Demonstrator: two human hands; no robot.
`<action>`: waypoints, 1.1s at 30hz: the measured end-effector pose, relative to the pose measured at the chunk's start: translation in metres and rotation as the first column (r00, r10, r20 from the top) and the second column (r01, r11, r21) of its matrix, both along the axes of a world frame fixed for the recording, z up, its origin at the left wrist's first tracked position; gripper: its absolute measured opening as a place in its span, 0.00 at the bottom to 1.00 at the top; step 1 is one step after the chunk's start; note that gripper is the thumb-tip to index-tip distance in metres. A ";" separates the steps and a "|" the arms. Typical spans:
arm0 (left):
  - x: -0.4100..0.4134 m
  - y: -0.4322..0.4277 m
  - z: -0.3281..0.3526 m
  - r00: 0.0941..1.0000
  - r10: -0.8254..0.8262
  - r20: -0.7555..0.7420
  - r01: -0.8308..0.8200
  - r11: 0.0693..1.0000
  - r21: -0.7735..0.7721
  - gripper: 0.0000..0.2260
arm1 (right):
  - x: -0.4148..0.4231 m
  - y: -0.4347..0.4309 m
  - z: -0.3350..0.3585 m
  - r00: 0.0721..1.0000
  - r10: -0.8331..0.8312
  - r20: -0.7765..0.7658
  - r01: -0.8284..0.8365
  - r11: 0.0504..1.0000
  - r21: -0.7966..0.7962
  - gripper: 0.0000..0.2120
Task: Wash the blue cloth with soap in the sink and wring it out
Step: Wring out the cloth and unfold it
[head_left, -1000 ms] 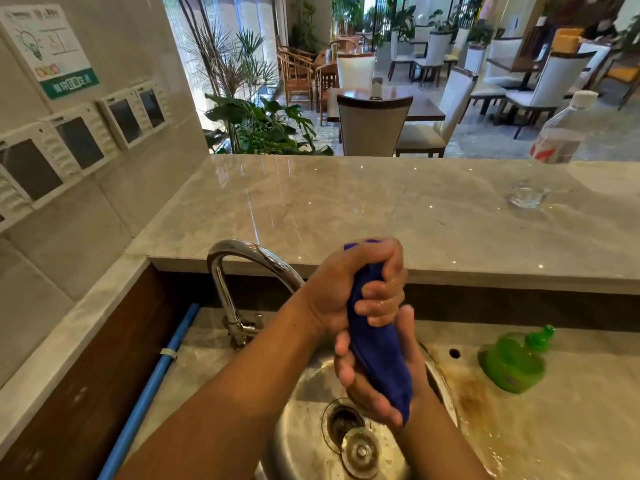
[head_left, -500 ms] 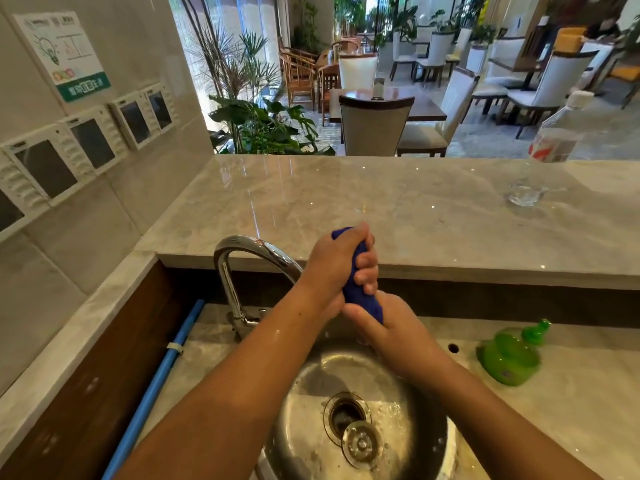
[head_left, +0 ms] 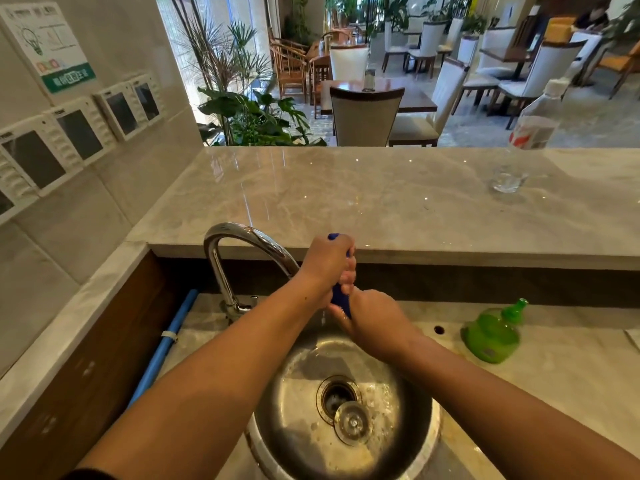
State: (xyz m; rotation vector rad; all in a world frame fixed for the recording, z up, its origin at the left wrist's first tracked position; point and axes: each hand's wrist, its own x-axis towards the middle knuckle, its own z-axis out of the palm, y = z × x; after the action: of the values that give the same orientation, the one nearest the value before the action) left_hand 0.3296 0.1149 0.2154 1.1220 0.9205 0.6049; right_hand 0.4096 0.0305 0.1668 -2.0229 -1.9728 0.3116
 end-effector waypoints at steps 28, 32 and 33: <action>0.000 0.000 -0.014 0.944 0.046 0.325 0.027 0.976 -0.214 0.12 | 0.021 -0.019 0.009 0.743 -0.042 -0.668 -0.055 0.991 -0.122 0.14; -0.022 -0.016 -0.008 0.888 -0.014 0.459 0.131 0.966 -0.225 0.16 | 0.009 -0.039 0.013 0.547 -0.022 -0.837 -0.039 0.998 -0.052 0.18; -0.030 -0.021 -0.007 0.876 0.005 0.482 0.125 0.964 -0.236 0.17 | 0.005 -0.042 0.013 0.574 -0.022 -0.818 -0.001 1.000 -0.027 0.20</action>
State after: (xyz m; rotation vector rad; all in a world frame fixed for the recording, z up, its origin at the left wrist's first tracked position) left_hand 0.2992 0.0940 0.2083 0.7100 0.5113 0.6506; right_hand 0.4147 -0.0117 0.1799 -1.4404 -1.3279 1.0636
